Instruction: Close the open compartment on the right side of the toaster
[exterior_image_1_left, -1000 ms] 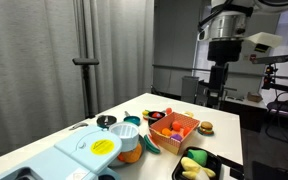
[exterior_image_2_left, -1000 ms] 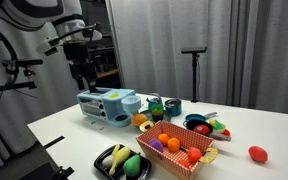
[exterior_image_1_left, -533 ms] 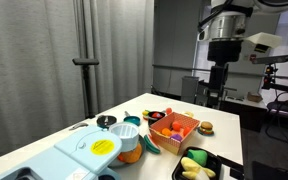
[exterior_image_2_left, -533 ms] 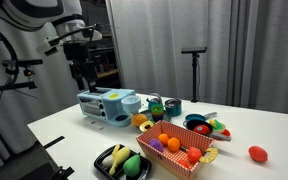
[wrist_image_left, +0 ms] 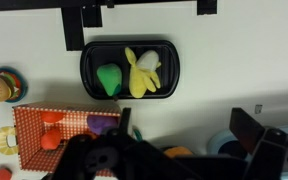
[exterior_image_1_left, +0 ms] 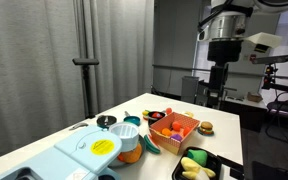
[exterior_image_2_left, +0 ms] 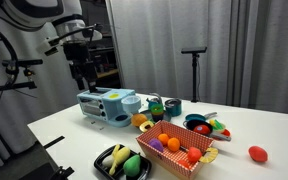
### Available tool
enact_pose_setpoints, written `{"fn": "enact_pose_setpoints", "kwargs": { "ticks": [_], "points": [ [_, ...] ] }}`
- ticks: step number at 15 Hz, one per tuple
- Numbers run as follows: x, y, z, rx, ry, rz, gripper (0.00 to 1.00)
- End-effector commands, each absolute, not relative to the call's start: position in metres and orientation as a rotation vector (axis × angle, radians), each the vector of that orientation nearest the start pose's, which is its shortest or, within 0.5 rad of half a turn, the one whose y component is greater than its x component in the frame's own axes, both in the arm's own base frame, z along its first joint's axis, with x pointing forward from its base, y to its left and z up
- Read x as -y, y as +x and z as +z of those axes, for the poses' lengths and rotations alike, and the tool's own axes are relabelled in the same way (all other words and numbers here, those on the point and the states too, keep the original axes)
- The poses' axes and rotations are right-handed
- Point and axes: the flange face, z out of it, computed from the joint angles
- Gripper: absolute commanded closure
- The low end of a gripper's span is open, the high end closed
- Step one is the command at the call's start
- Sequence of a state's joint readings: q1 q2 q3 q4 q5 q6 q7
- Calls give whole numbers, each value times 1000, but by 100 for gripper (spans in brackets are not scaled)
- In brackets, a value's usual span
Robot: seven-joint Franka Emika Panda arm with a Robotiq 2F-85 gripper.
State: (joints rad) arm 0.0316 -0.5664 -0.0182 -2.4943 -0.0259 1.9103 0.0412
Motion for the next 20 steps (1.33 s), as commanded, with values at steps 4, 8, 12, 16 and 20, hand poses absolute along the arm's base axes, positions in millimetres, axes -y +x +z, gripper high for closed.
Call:
{"fn": "enact_pose_setpoints", "kwargs": {
  "ticks": [4, 8, 12, 16, 20],
  "points": [
    [-3, 375, 479, -25, -3156, 28, 0],
    [-3, 375, 479, -25, -3156, 28, 0],
    [-3, 375, 479, -25, -3156, 28, 0],
    [-1, 377, 481, -25, -3160, -36, 0],
    [0, 397, 486, -41, -3156, -155, 0]
  ]
}}
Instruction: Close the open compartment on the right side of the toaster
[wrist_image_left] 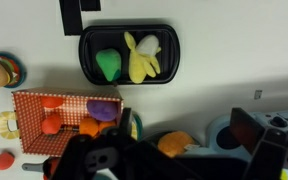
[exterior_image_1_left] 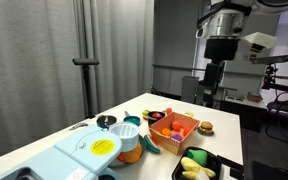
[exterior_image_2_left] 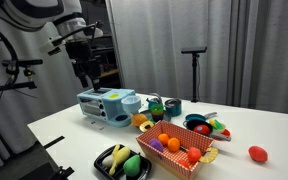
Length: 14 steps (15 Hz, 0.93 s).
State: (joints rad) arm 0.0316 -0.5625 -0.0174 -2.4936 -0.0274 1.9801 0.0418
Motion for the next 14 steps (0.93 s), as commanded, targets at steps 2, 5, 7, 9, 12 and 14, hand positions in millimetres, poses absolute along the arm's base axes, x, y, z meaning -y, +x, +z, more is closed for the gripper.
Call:
{"fn": "enact_pose_setpoints", "kwargs": {
  "ticks": [2, 5, 7, 9, 12, 14],
  "points": [
    [0, 409, 484, -50, -3155, -191, 0],
    [0, 425, 478, -74, -3156, -210, 0],
    [0, 426, 476, -84, -3157, -184, 0],
    [-3, 420, 472, -56, -3149, -173, 0],
    [-2, 423, 471, -60, -3149, -170, 0],
    [-4, 423, 471, -52, -3158, -193, 0]
  ]
}}
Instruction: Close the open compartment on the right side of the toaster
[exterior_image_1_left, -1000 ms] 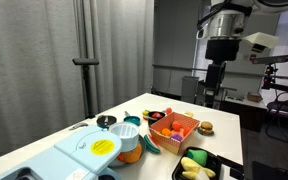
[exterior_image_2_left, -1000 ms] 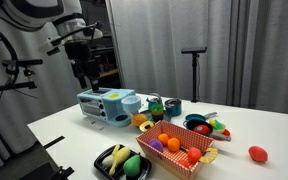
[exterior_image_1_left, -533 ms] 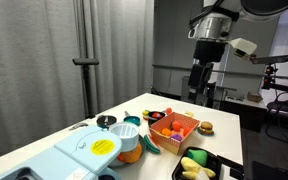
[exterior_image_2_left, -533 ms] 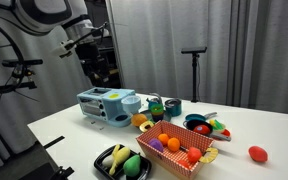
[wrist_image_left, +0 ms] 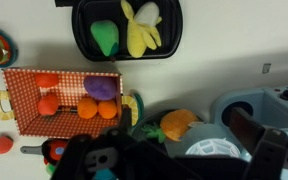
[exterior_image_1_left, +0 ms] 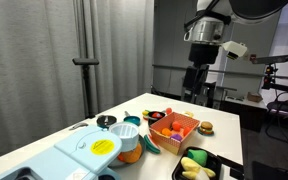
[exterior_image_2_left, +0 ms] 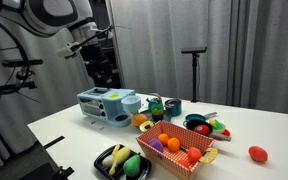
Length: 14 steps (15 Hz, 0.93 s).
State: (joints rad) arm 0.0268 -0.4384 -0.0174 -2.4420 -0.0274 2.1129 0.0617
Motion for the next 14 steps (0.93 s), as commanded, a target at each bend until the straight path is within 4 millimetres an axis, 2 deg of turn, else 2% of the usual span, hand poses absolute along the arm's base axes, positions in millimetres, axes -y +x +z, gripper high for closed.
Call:
{"fn": "enact_pose_setpoints", "kwargs": {
  "ticks": [1, 5, 9, 14],
  "points": [
    [-3, 428, 470, -77, -3157, -200, 0],
    [13, 458, 467, -204, -3156, -261, 0],
    [30, 504, 453, -354, -3155, -294, 0],
    [33, 560, 423, -335, -3214, -212, 0]
  ]
}}
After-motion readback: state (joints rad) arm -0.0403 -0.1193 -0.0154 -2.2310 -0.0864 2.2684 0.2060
